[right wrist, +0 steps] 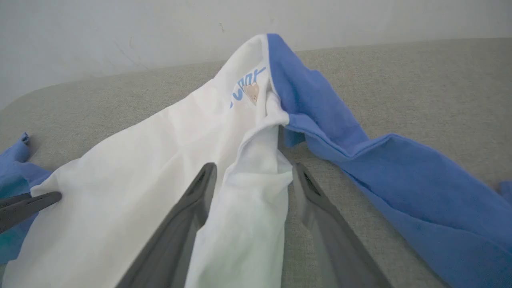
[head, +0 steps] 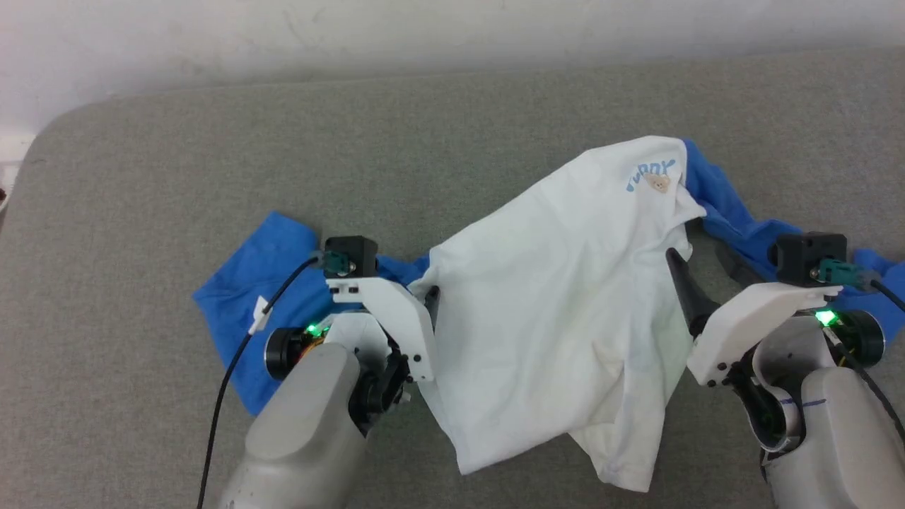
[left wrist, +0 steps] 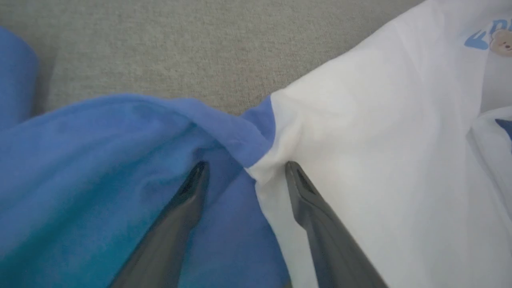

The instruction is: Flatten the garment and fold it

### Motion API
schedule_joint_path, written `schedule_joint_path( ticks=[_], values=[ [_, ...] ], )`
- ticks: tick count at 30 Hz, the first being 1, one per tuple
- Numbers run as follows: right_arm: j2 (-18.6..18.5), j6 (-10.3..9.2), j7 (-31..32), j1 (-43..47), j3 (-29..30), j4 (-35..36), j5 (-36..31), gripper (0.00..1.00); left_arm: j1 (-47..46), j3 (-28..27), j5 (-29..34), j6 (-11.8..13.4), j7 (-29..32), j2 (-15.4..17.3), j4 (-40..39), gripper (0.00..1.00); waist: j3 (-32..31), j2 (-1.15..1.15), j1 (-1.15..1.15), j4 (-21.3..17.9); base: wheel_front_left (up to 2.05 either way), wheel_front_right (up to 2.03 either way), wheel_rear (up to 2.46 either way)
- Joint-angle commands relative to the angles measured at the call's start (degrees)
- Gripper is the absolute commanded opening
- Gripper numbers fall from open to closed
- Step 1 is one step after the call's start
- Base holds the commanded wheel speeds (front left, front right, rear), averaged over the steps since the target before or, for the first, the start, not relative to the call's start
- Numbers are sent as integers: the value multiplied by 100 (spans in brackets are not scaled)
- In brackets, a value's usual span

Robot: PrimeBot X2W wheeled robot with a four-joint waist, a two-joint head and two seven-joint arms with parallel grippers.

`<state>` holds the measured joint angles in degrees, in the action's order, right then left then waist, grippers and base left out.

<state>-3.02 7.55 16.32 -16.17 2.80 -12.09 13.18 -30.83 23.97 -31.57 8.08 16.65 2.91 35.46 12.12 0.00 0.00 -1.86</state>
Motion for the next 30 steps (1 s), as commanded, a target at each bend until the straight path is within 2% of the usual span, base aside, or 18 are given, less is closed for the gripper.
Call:
schedule_joint_path(
  ticks=[1, 2, 3, 4, 5, 6, 16, 20, 22, 25, 30],
  values=[
    [13, -6, -61, -37, -8, 15, 22, 100, -40, 30, -38, -26, 92, 4, 73, 100, 29, 0, 0, -23, 0, 0, 0],
    [13, -6, -117, -21, 6, 46, 35, 100, -52, 21, -108, -94, 107, 3, 65, 100, 39, 0, 0, -28, 0, 0, 0],
    [13, -6, -162, -1, 12, 80, 31, 100, -67, 15, -152, -159, 56, 3, 39, 95, 48, 0, 0, -33, 0, 0, 0],
    [13, -6, -203, 21, -3, 124, -3, 100, -92, 32, -149, -227, -22, 3, 18, 56, 55, 0, 0, -38, 0, 0, 0],
    [13, -6, -256, 44, -24, 177, -26, 100, -118, 37, -139, -288, -134, 11, 2, 24, 59, 0, 0, -42, 0, 0, 0],
    [13, -6, -323, 72, -33, 234, -28, 100, -142, 32, -125, -338, -277, 22, -16, 0, 56, 0, 0, -45, 0, 0, 0],
    [13, -6, -789, 542, -16, 751, 18, 100, -774, -187, 307, -423, -2282, 227, -197, 0, -173, 0, 0, -57, 0, 0, 0],
    [14, -6, -775, 655, 13, 865, 39, 100, -1199, -274, 403, -428, -2760, 263, -251, 0, -236, 0, 0, -38, 0, 0, 0],
    [14, -6, -755, 721, 24, 935, 60, 100, -1222, -294, 381, -439, -2792, 275, -332, 0, -256, 0, 0, -9, 0, 0, 0],
    [14, -6, -710, 817, 15, 1041, 103, 100, -892, -156, 357, -531, -2495, 395, -504, 0, -281, 0, 0, 35, 0, 0, 0],
    [14, -6, -618, 1008, 117, 1237, 151, 100, 573, 303, 51, -809, -1194, 756, -1169, 0, -338, 0, 0, 171, 0, 0, 0]
  ],
)
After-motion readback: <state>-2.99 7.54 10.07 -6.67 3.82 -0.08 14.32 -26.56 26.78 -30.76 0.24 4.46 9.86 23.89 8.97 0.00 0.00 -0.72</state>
